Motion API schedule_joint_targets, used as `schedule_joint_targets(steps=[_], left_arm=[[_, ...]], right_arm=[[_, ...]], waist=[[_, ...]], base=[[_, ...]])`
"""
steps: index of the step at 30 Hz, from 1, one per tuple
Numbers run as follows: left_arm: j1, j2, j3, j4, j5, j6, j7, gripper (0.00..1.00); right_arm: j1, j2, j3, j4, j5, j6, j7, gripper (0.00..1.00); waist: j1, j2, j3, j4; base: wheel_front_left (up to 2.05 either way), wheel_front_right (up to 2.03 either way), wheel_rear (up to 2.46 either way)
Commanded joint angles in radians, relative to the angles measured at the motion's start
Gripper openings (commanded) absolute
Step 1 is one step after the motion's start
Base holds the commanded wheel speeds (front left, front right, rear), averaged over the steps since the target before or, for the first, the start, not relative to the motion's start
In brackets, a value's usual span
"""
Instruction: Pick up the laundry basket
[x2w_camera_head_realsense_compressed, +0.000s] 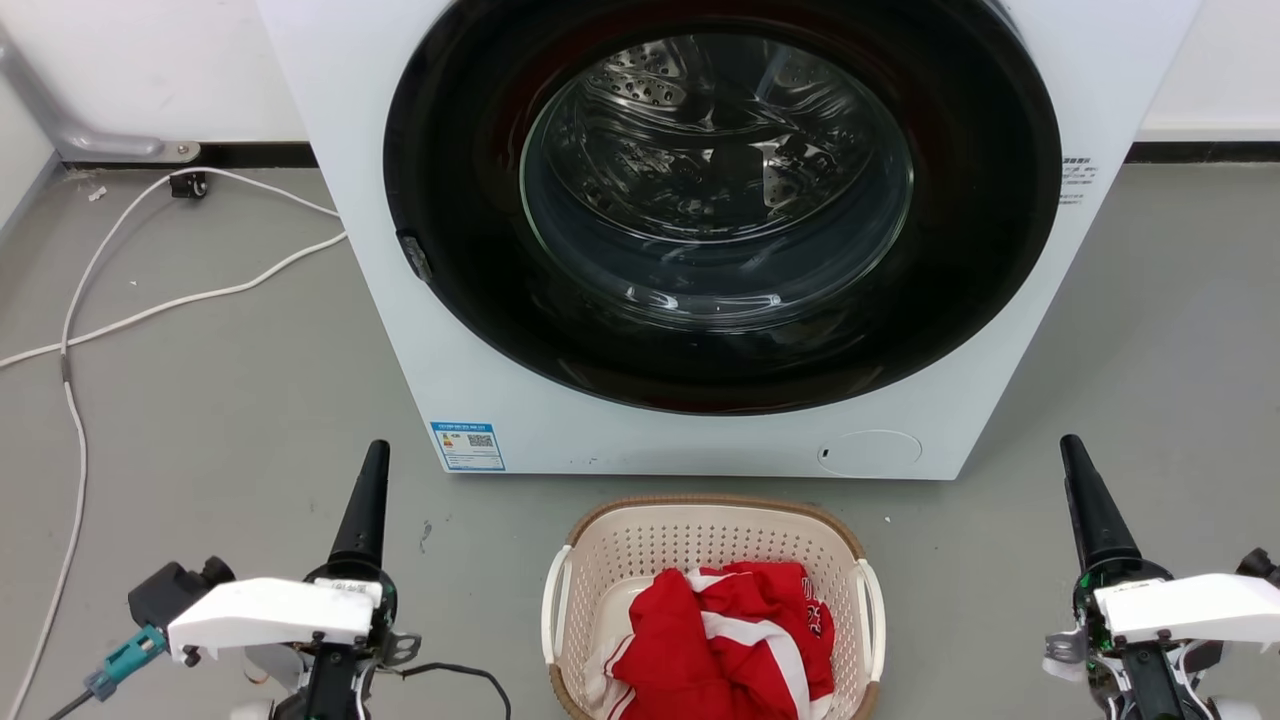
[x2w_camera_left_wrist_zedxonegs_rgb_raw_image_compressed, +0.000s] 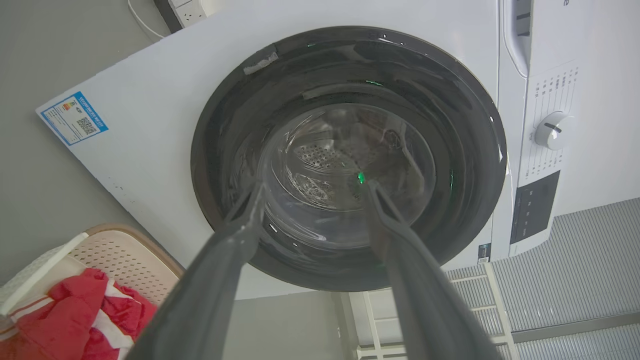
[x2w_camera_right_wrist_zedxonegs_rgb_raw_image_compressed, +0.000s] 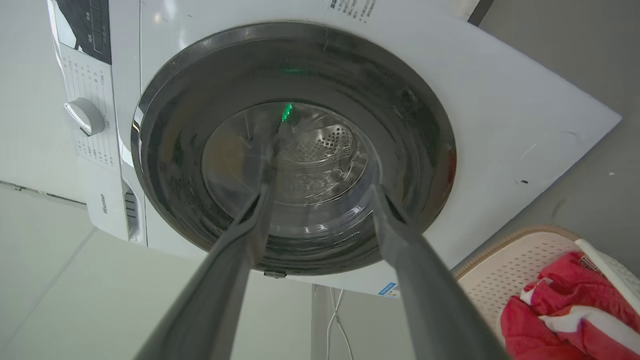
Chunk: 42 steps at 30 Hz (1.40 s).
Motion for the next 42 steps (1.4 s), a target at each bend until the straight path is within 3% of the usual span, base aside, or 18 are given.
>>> schedule_joint_targets(steps=[1,12,22,42], left_arm=[[-0.031,0.006,-0.004,-0.025,0.038,-0.001,-0.009,1.00],[-0.049,0.013,-0.030,-0.052,0.313,0.000,-0.052,1.00],[-0.064,0.031,-0.069,-0.050,0.523,0.027,-0.087,1.00],[-0.105,0.088,-0.155,-0.022,0.812,0.084,-0.147,1.00]], right_arm=[[-0.008,-0.001,0.001,-0.023,-0.042,0.000,-0.009,1.00],[-0.011,-0.001,0.009,-0.046,-0.321,0.000,-0.027,1.00],[0.001,-0.001,0.008,-0.100,-0.569,0.000,-0.021,1.00],[0.041,0.000,0.008,-0.203,-0.899,0.000,0.021,1.00]], waist=[[0.0000,0.0000,0.001,0.000],[0.0000,0.0000,0.013,0.003],[0.0000,0.0000,0.017,0.006],[0.0000,0.0000,0.026,0.010]], base=[[0.00,0.00,0.00],[0.00,0.00,0.00],[0.00,0.00,0.00],[0.00,0.00,0.00]])
